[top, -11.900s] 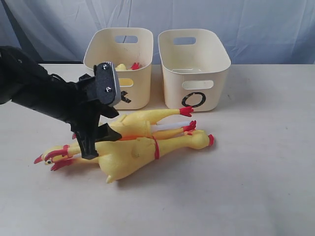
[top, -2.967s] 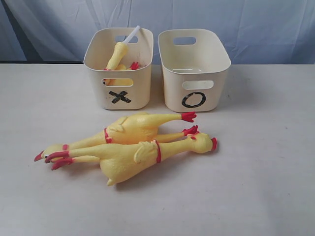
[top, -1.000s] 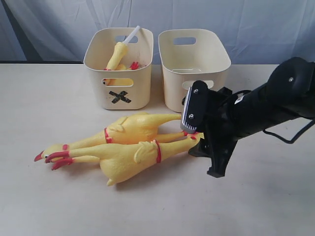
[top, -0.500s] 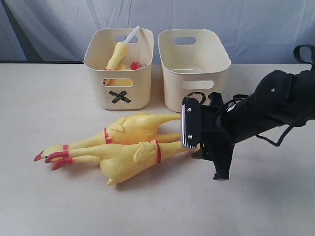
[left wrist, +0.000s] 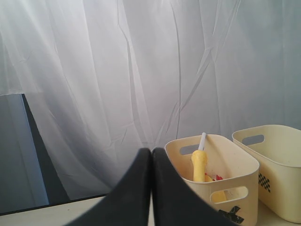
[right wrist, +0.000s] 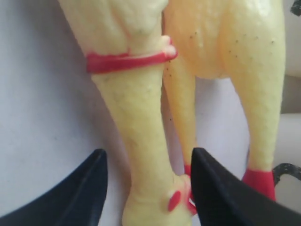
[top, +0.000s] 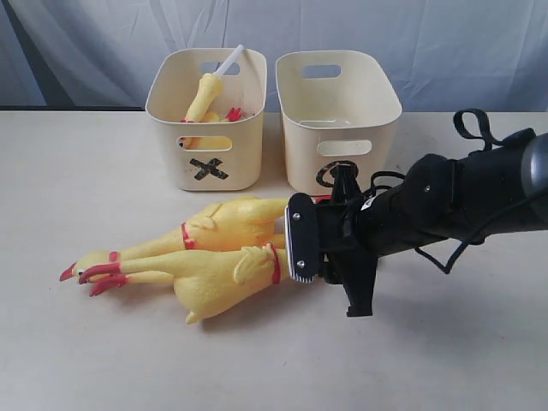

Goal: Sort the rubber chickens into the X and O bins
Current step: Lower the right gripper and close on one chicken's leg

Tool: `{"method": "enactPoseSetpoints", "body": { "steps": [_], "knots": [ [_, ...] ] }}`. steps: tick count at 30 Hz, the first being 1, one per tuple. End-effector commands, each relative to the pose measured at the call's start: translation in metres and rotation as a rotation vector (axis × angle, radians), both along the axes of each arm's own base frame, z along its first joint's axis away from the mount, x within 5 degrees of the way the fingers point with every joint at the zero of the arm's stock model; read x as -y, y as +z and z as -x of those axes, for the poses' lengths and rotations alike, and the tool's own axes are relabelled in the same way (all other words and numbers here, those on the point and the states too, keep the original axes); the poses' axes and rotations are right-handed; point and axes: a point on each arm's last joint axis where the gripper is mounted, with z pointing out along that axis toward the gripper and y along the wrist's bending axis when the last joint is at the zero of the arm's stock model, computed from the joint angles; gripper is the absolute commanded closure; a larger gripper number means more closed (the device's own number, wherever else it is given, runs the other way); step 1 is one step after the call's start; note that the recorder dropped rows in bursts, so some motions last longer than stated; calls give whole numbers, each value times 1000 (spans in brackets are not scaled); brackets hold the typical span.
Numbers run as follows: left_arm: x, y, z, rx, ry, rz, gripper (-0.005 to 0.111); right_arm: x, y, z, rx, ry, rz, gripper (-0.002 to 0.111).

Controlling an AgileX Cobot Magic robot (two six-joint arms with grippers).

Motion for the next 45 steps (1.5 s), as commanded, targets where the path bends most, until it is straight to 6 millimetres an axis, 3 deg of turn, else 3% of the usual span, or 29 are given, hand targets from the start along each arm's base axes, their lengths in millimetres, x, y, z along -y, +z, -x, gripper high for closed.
{"method": "enactPoseSetpoints", "body": {
  "steps": [1, 33, 36, 43, 45],
  "knots": [
    [0, -1, 1, -1, -8, 7, 107, -1, -4, -5, 37, -16, 8, 57],
    [0, -1, 1, 0, -10, 6, 107, 1, -37, -16, 64, -56, 70, 65],
    [0, -1, 1, 0, -10, 6, 107, 1, -37, -16, 64, -56, 70, 72],
    [0, -1, 1, 0, -10, 6, 107, 1, -37, -15, 62, -56, 70, 107],
    [0, -1, 1, 0, -10, 6, 107, 1, -37, -15, 60, -55, 71, 109]
  ]
}}
